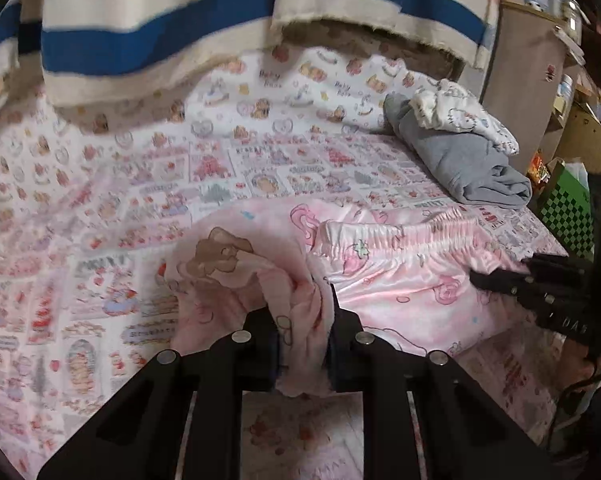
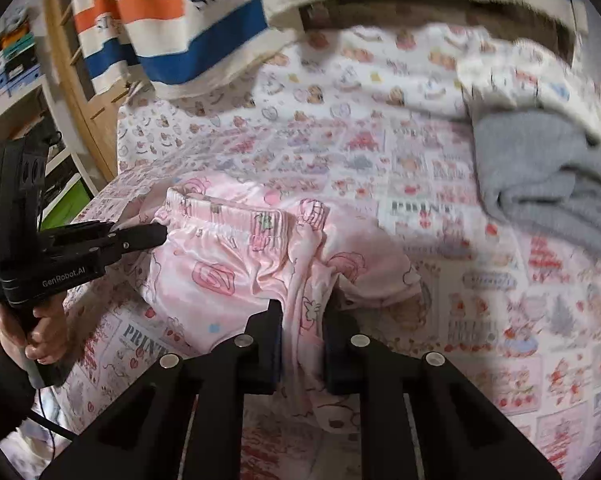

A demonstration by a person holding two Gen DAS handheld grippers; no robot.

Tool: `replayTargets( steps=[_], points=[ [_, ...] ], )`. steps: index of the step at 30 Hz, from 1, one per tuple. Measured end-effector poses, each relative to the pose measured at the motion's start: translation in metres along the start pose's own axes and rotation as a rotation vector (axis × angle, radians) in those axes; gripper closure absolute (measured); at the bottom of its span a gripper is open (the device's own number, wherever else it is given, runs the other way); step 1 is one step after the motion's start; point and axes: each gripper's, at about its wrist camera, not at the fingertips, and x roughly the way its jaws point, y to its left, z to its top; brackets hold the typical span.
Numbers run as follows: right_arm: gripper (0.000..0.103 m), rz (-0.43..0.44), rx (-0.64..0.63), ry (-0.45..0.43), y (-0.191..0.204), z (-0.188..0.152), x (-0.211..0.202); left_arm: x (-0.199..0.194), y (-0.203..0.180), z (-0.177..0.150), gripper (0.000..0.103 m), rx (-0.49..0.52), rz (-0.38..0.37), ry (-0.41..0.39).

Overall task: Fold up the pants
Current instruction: 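Lift the folded pink pants with both tools and carry them onto the Hello Kitty garment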

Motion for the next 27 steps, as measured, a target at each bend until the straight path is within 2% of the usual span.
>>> replayTargets(
  steps=[6, 12, 15, 21, 24, 27],
  points=[
    [0.088, 0.038, -0.037, -0.096, 0.020, 0.002, -0.044, -0.061, -0.020, -0.004, 0.087, 0.070, 0.076, -0.161],
    [0.088, 0.033, -0.142, -0.170, 0.058, -0.011, -0.071, -0.101, -0.023, -0.027, 0.087, 0.073, 0.140, -0.250],
    [0.088, 0.022, -0.174, -0.175, 0.071, -0.012, -0.071, -0.105, -0.025, -0.029, 0.087, 0.086, 0.171, -0.265],
    [0.087, 0.006, -0.166, -0.196, 0.066, -0.010, -0.075, -0.102, -0.029, -0.024, 0.087, 0.083, 0.162, -0.292],
    [0.087, -0.041, -0.155, -0.227, 0.055, -0.005, -0.079, -0.091, -0.040, -0.013, 0.087, 0.106, 0.158, -0.315],
    [0.087, -0.112, -0.136, -0.242, 0.032, 0.012, -0.081, -0.070, -0.059, 0.014, 0.086, 0.127, 0.153, -0.392]
  ],
)
